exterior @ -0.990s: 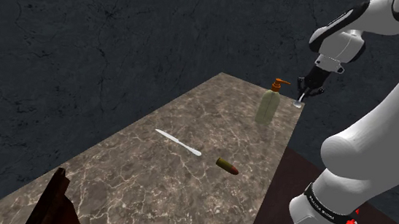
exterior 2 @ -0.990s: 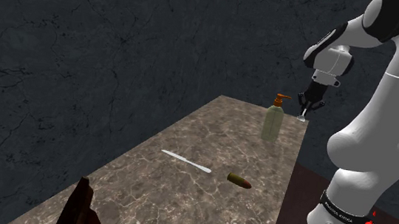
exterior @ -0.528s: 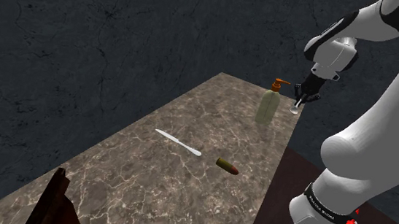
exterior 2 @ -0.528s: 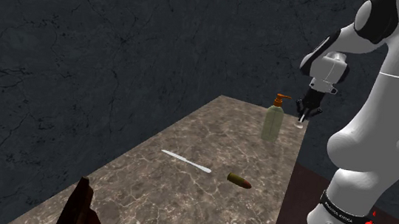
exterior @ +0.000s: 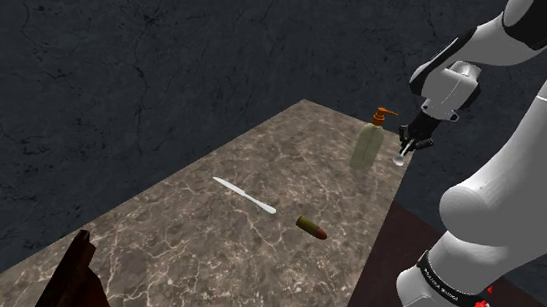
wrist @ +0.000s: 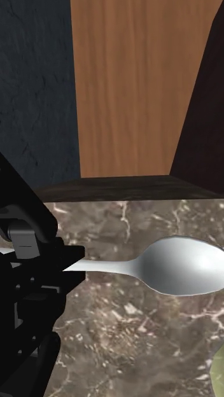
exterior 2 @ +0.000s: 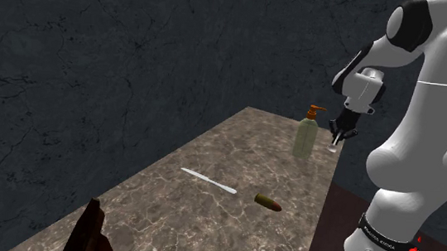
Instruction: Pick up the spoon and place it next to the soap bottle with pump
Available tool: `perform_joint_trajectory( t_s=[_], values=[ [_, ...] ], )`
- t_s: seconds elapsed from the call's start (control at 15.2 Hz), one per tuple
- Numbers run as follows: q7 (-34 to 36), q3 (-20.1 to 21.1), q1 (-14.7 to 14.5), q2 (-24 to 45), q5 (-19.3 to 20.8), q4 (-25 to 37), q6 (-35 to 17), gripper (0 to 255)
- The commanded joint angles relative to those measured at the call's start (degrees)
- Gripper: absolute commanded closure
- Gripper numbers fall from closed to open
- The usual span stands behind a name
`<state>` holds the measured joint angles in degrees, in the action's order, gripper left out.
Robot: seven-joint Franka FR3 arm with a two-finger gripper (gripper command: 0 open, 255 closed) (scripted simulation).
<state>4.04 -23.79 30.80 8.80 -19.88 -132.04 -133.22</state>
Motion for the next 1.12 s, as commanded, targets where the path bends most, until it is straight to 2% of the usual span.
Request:
perform_joint_trajectory(
  t_s=[0.0, 0.13, 0.59, 0.66, 0.99, 1.06],
  values=[
    [-0.94, 0.34, 0.11, 1.4, -1.22, -0.12, -1.28, 255],
    [-2.06, 0.73, 0.32, 2.91, -2.55, -0.25, -2.61, 255],
    [-2.06, 0.74, 0.34, 2.91, -2.55, -0.25, -2.61, 255],
    [-2.06, 0.74, 0.34, 2.91, -2.55, -0.24, -2.61, 0],
    [-2.06, 0.74, 0.34, 2.91, -2.55, -0.24, -2.61, 0],
    [-1.12, 0.19, 0.27, 1.44, -1.14, 0.15, -1.0, 0]
  ],
)
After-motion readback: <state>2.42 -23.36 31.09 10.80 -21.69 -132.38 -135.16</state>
